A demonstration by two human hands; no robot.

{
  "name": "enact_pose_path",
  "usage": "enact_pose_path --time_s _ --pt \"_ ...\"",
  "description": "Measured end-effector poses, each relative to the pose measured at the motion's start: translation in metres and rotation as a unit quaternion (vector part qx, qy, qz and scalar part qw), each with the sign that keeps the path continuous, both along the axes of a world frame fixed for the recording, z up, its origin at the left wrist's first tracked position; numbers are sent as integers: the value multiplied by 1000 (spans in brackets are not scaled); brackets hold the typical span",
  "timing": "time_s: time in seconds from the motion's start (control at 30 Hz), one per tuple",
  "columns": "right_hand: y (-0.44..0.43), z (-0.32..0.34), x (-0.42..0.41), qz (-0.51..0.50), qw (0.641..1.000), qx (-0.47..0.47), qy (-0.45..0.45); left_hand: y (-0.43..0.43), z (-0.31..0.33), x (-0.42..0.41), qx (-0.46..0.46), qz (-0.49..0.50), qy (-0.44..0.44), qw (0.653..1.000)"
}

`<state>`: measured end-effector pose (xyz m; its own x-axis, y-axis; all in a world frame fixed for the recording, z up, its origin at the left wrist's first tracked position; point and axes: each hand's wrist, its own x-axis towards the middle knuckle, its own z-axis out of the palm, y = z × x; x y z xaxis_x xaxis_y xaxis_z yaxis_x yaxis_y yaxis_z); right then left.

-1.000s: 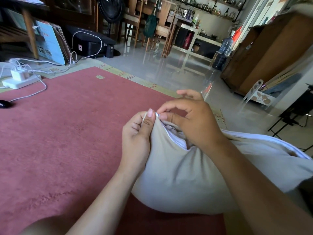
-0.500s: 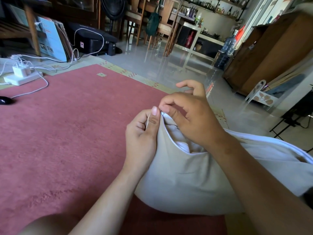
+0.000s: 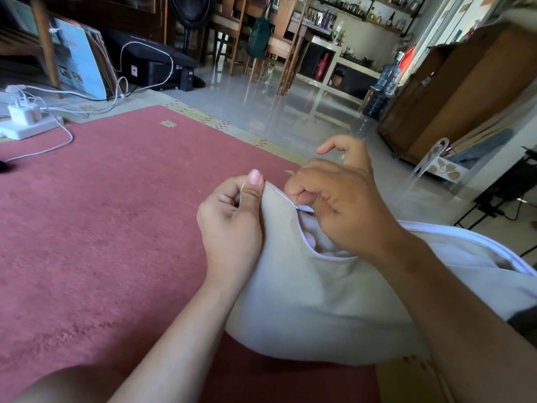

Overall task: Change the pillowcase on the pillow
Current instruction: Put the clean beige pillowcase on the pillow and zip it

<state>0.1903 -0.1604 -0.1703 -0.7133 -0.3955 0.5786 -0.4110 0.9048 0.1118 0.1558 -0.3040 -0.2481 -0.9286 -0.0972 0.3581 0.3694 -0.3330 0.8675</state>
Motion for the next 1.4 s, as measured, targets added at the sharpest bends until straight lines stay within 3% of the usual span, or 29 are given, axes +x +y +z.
enact_pose_path --time_s 0.27,0.47,0.63,0.7,0.77,0.83,0.9,0.97,1.03,1.13,1.3,1.4 --pt "33 5 26 -24 999 -29 -26 8 -1 -11 -25 7 -12 1000" --pt "39 -3 51 -88 985 -127 -76 12 -8 -17 -35 34 -25 999" --pt "37 -16 88 -134 986 -54 -79 7 -6 -3 -164 25 41 985" --pt "31 -22 92 -190 978 -1 -89 2 1 4 -302 24 137 943" --pt "26 -28 90 -215 972 18 -93 2 6 8 -428 17 241 871" --pt "24 -34 85 -218 969 13 -117 5 7 7 -520 -22 252 816" --pt "26 -39 77 -199 970 5 -141 6 3 4 -557 -44 228 798" --pt "26 -42 70 -180 969 -21 -166 8 -3 2 -525 -37 226 820" --pt "23 -40 65 -181 960 -49 -210 10 -8 1 -456 -20 215 863" --pt "24 -38 59 -195 947 -14 -255 15 -15 2 -362 -11 171 916" --pt "25 -36 55 -220 930 9 -293 22 -17 6 -305 -8 142 942" --pt "33 -26 61 -170 930 -62 -320 22 -18 -3 -318 -3 142 937"
